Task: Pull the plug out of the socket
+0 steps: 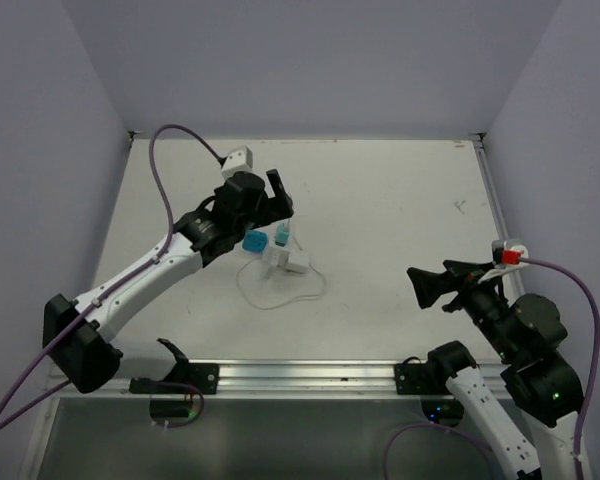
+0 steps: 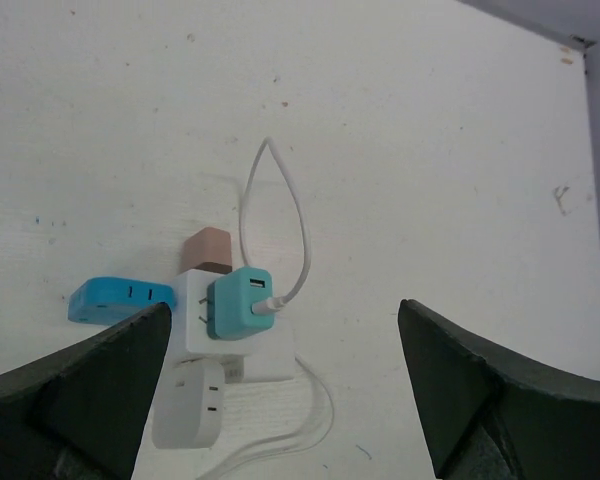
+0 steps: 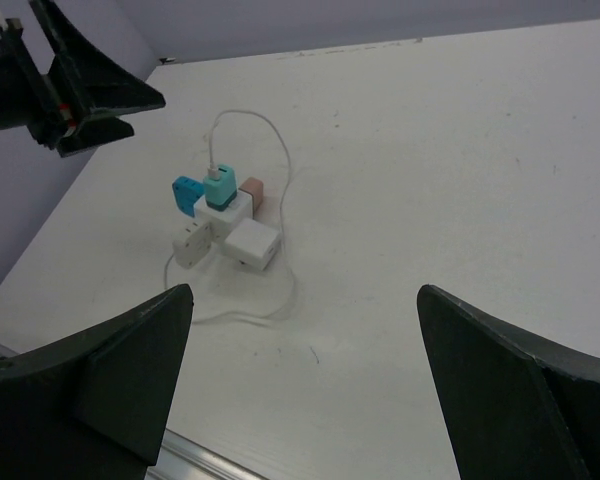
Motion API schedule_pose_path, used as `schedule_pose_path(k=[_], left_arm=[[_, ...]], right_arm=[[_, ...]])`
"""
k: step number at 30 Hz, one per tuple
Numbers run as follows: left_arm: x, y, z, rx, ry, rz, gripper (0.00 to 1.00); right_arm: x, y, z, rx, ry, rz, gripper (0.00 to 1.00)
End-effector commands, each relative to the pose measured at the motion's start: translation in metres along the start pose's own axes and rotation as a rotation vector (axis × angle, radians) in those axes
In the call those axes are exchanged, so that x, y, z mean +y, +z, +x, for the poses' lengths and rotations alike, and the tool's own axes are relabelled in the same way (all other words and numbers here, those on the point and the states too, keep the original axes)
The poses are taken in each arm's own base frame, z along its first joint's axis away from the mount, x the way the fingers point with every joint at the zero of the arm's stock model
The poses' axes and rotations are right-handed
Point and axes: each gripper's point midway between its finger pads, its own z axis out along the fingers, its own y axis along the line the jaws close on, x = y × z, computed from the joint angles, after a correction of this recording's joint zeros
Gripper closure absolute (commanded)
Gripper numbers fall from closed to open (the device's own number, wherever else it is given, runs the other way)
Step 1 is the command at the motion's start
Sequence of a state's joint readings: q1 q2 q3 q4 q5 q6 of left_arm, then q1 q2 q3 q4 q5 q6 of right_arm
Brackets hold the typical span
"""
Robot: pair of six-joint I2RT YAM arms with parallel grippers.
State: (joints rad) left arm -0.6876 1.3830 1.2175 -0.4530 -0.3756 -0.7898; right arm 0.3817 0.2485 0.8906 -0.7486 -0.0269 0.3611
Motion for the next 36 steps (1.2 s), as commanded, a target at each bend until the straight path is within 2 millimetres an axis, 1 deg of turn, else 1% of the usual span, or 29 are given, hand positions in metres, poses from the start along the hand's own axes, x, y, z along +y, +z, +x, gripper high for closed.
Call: schedule_pose_path(k=[1,2,3,4,5,6,7,8,9,10,11,12,13,14,15,16,17,19,20,21,23,26,31,33,34,36], left_arm=[[0.012,-0.017,0.001,-0.04,-0.08,0.022,0.0],[0.01,-0.029,-0.006,-0.069,-0.102,0.068,0.0],[0.022,-0.028,0.011,-0.044,-0.095,0.059,0.0],[0.024,-0.031,0.017,-0.035,-0.102,0.078,0.01],[0.023,-0.043,0.011,-0.07,-0.126,0.126,0.01],[0.037,-0.04,0.032,-0.041,-0.129,0.114,0.01],[0.042,-0.042,0.038,-0.036,-0.15,0.128,0.01],[0.042,-0.053,0.035,-0.063,-0.184,0.173,0.01],[0.056,-0.049,0.054,-0.036,-0.197,0.161,0.0],[0.06,-0.05,0.057,-0.037,-0.214,0.181,0.0],[0.059,-0.058,0.049,-0.079,-0.246,0.23,0.0],[0.062,-0.058,0.052,-0.082,-0.275,0.239,0.0],[0.075,-0.052,0.063,-0.077,-0.286,0.225,0.0],[0.069,-0.056,0.059,-0.092,-0.314,0.278,0.0],[0.077,-0.05,0.069,-0.077,-0.324,0.271,0.01],[0.078,-0.048,0.073,-0.063,-0.331,0.283,0.0],[0.073,-0.044,0.068,-0.077,-0.346,0.314,0.01],[0.077,-0.034,0.076,-0.048,-0.376,0.306,0.01],[0.071,-0.027,0.079,-0.03,-0.381,0.329,0.0],[0.071,-0.024,0.082,-0.019,-0.394,0.334,0.01],[0.066,-0.015,0.082,-0.02,-0.41,0.352,0.01],[0.064,-0.004,0.084,-0.018,-0.447,0.351,0.01],[0.07,0.007,0.083,-0.045,-0.464,0.324,0.0],[0.073,0.013,0.086,-0.044,-0.465,0.304,0.01],[0.075,0.017,0.09,-0.032,-0.463,0.298,0.0],[0.076,0.02,0.092,-0.025,-0.465,0.296,0.0]], right_arm=[[0.0,-0.004,-0.011,-0.023,-0.023,0.01,0.01],[0.0,-0.005,-0.012,-0.025,-0.026,0.008,0.01],[-0.003,-0.005,-0.013,-0.032,-0.032,0.028,0.01],[-0.005,-0.005,-0.013,-0.035,-0.032,0.035,0.01],[-0.005,-0.007,-0.012,-0.04,-0.034,0.033,0.01],[-0.005,-0.006,-0.011,-0.041,-0.034,0.031,0.01],[-0.004,-0.005,-0.012,-0.05,-0.032,0.025,0.01],[-0.003,-0.005,-0.011,-0.055,-0.029,0.014,0.01],[-0.002,-0.003,-0.011,-0.055,-0.02,0.01,0.01],[-0.001,-0.002,-0.011,-0.056,-0.016,0.004,0.01],[-0.001,0.0,-0.011,-0.054,-0.014,0.005,0.01],[0.002,0.003,-0.007,-0.035,-0.013,-0.014,0.01],[0.004,0.005,-0.006,-0.03,-0.015,-0.023,0.01],[0.007,0.007,-0.002,-0.013,-0.015,-0.043,0.01],[0.008,0.01,0.0,-0.001,-0.014,-0.049,0.01],[0.009,0.013,0.0,-0.001,-0.013,-0.054,0.01],[0.01,0.015,0.002,0.007,-0.013,-0.062,0.01],[0.013,0.018,0.003,0.012,-0.013,-0.082,0.01],[0.014,0.019,0.005,0.018,-0.016,-0.089,0.01],[0.015,0.02,0.008,0.027,-0.022,-0.102,0.01],[0.016,0.024,0.01,0.034,-0.029,-0.109,0.01],[0.017,0.031,0.012,0.036,-0.033,-0.122,0.01],[0.021,0.041,0.01,0.044,-0.049,-0.145,0.01],[0.02,0.048,0.015,0.065,-0.057,-0.143,0.01],[0.021,0.05,0.013,0.06,-0.059,-0.148,0.01],[0.023,0.054,0.015,0.073,-0.064,-0.161,0.01]])
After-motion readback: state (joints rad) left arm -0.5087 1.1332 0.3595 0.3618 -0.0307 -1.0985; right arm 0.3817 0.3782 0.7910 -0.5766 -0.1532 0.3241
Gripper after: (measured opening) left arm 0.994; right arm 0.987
